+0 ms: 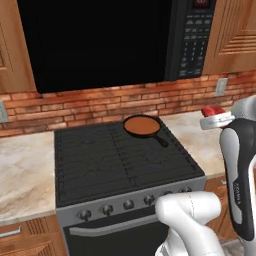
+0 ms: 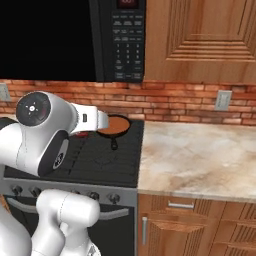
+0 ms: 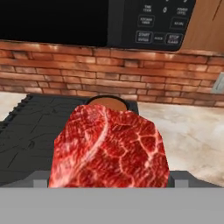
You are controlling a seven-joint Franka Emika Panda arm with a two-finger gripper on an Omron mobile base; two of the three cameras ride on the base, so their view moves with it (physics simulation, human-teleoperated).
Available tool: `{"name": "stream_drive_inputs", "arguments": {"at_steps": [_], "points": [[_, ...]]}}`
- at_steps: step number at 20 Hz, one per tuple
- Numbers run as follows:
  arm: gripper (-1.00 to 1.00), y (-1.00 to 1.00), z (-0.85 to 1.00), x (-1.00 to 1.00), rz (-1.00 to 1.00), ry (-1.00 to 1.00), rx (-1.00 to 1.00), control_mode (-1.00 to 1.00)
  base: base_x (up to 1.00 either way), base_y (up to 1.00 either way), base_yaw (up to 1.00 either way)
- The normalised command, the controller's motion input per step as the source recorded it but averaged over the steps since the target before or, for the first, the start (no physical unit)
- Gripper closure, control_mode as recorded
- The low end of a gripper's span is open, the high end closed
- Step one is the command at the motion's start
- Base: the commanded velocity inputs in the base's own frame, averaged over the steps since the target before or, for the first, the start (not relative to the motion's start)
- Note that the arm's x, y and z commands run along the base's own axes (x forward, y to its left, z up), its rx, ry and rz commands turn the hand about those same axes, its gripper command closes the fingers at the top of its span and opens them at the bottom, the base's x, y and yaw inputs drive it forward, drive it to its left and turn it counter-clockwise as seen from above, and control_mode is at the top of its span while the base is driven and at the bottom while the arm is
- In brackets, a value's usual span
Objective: Retrieve the steak from the fridge and place it on the saucepan with marinade on the stove.
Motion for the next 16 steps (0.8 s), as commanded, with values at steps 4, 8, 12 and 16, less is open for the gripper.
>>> {"name": "stream_drive_inputs", "arguments": {"at_steps": [4, 8, 12, 16], "points": [[1.0, 0.0, 0.0, 0.0, 0.0, 0.0, 0.0, 1.0, -0.06, -0.01, 0.08], [1.0, 0.0, 0.0, 0.0, 0.0, 0.0, 0.0, 1.0, 0.0, 0.0, 0.06], [1.0, 0.0, -0.06, 0.0, 0.03, -0.04, 0.0, -1.0, 0.0, 0.0, 0.0], [1.0, 0.0, -0.38, -0.16, 0.01, -0.16, 0.09, -1.0, 0.0, 0.0, 0.0]]}}
